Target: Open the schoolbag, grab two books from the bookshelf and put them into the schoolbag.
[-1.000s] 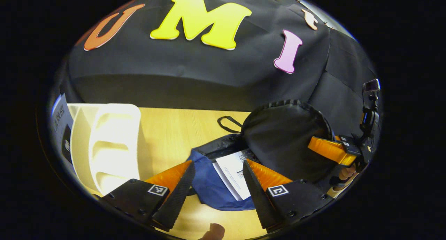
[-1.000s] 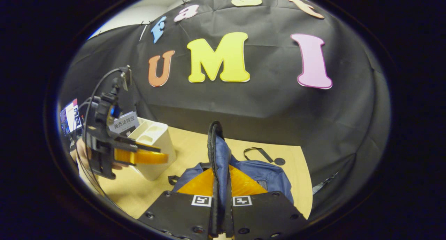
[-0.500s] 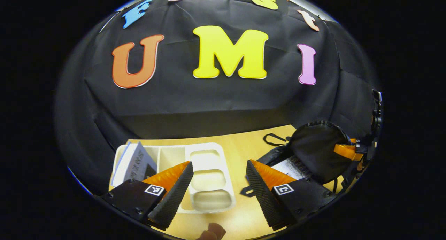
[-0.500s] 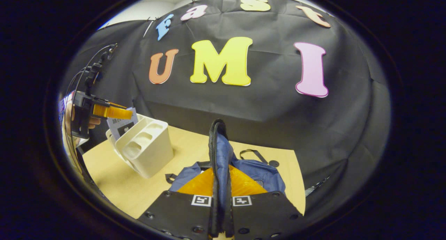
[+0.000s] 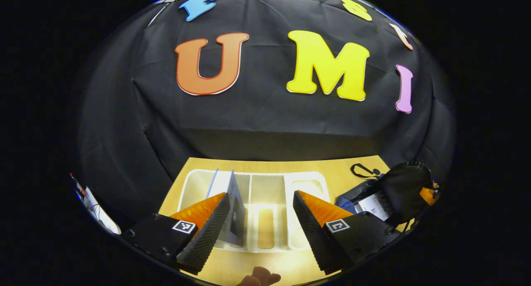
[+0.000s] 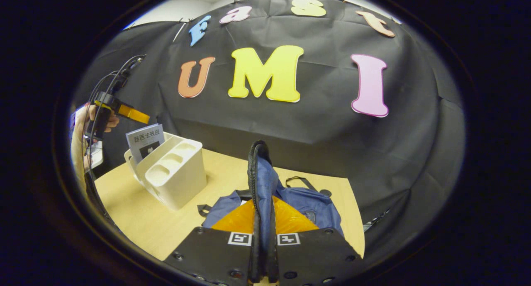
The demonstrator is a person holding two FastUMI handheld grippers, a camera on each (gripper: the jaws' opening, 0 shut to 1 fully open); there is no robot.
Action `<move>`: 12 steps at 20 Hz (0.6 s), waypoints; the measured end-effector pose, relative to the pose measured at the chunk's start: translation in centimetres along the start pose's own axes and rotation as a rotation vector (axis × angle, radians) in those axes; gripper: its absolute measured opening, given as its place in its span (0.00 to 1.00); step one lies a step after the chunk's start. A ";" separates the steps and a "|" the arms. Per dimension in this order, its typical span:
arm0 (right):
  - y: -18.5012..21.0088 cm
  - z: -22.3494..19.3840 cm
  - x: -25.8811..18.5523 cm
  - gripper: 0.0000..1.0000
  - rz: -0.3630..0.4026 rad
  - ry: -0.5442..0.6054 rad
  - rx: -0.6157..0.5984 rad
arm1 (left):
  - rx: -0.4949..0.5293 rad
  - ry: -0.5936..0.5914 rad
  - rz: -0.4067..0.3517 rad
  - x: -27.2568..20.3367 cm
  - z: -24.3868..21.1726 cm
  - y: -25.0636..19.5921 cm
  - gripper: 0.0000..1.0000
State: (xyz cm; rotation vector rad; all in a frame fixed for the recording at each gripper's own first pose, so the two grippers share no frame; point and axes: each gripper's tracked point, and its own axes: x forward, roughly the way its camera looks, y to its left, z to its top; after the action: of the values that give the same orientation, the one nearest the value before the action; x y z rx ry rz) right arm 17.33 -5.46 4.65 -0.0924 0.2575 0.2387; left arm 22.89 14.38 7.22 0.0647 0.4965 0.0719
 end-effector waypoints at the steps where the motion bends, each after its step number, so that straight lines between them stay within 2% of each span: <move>1: 0.0 -0.2 -0.1 0.08 -0.005 -0.002 0.002 | 0.028 0.012 0.022 0.4 -0.1 0.9 0.98; 4: -0.3 -0.9 -0.4 0.08 -0.018 -0.003 0.026 | 0.105 0.048 0.138 1.1 -0.2 4.4 0.96; 5: -0.4 -0.8 -0.4 0.07 -0.022 -0.014 0.037 | 0.125 0.046 0.155 1.3 0.1 4.9 0.95; 6: -0.5 -0.9 -0.4 0.07 -0.023 -0.018 0.040 | 0.139 0.061 0.154 1.8 -0.2 4.6 0.95; 9: -0.5 -1.1 -0.4 0.08 -0.027 -0.018 0.052 | 0.128 0.127 0.079 3.3 -1.6 3.4 0.96; 10: -0.6 -1.2 -0.4 0.08 -0.031 -0.018 0.049 | 0.117 0.133 0.059 3.5 -1.8 2.9 1.00; 12: -0.3 -1.3 -0.4 0.08 -0.028 -0.017 0.041 | 0.115 0.167 0.056 4.4 -2.5 2.9 0.98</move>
State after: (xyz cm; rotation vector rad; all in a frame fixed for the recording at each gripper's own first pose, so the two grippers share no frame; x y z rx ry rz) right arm 16.70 -6.03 3.58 -0.0538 0.2436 0.2062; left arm 25.44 17.72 3.13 0.1868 0.6656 0.1042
